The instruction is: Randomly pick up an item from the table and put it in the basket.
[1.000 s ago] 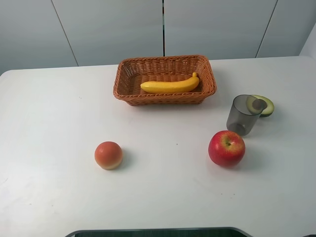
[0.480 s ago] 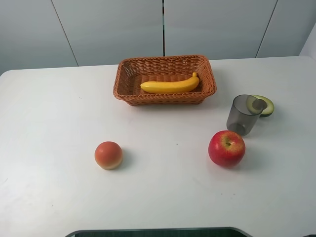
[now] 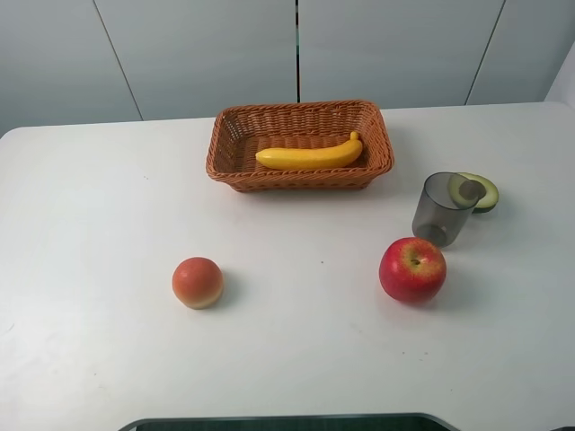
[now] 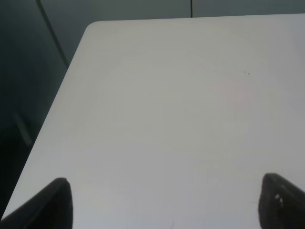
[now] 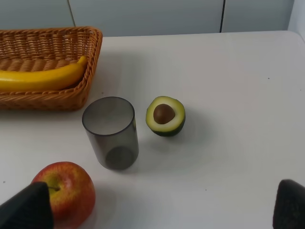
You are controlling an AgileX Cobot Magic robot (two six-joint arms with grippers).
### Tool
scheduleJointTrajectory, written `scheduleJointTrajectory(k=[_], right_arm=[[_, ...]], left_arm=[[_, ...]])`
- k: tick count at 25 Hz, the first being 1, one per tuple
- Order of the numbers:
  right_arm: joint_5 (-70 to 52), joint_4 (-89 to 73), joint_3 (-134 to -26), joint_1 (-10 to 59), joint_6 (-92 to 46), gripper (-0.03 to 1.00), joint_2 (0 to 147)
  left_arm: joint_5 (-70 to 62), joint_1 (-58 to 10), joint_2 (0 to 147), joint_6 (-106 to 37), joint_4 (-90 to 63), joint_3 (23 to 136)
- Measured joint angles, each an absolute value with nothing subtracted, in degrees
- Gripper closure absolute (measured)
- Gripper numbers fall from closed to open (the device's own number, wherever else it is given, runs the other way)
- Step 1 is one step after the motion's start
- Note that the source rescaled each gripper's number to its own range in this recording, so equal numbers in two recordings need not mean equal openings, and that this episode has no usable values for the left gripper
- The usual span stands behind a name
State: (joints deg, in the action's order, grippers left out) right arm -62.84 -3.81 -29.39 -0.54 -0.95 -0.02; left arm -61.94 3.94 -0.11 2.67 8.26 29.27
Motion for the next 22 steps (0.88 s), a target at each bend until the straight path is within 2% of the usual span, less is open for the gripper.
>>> scheduleJointTrajectory(k=[22], right_arm=[[-62.8, -3.8, -29.4, -0.5, -0.9, -0.03, 0.0]], left_arm=[[-61.9, 3.9, -0.1, 2.5, 8.3, 29.3]])
